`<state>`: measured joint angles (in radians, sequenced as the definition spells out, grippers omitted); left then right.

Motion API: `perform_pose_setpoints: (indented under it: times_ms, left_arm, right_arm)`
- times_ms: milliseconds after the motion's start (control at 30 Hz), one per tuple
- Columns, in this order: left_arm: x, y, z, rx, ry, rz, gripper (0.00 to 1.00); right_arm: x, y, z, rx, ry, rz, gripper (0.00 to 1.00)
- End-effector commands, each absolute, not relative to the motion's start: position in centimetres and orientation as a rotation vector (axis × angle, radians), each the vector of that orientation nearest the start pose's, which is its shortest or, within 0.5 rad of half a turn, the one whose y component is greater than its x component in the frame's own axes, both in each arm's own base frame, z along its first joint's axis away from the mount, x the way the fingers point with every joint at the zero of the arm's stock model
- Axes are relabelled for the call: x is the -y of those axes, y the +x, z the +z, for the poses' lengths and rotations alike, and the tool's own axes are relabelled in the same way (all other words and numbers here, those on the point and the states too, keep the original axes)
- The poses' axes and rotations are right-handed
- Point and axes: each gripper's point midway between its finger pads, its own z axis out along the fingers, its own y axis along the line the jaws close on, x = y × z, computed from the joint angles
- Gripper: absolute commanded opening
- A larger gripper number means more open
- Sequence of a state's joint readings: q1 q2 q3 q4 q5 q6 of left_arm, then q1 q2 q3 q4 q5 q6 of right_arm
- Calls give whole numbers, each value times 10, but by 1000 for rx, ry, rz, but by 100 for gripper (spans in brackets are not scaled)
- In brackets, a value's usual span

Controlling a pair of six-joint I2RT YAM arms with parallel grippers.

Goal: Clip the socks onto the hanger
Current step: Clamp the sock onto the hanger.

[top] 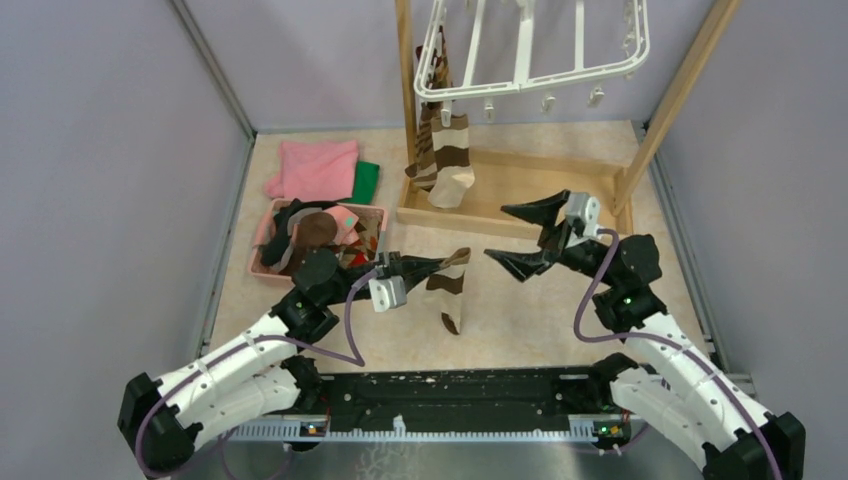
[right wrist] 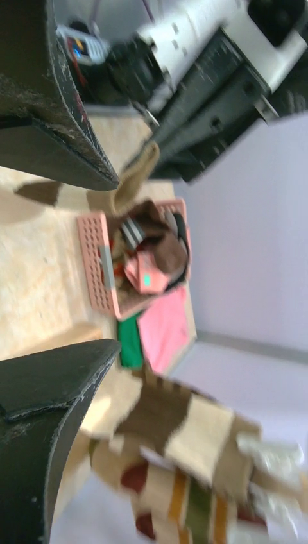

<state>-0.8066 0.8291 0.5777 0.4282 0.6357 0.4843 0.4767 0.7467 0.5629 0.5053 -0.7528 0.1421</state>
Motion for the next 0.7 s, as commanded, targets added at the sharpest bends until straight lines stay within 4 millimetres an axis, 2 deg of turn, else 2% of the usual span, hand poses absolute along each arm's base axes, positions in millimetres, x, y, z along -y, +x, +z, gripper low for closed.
perform_pose_setpoints:
  times_ms: [0,267,400,667]
  left_arm:
    - [290,158,326,-639,1233,-655,0]
    - [290,153,321,-610,1244,-695,0]
    - [288,149,318,-607,1243,-707,0]
    - [284,148,317,-604,1246,-679,0]
  right_arm:
    - [-219,221,369,-964,-722,847,85]
    - [-227,281,413,-874,-623,788,85]
    - [-229,302,434,-815,-575,763,85]
    - [-234,336,452,-733,-549,679,85]
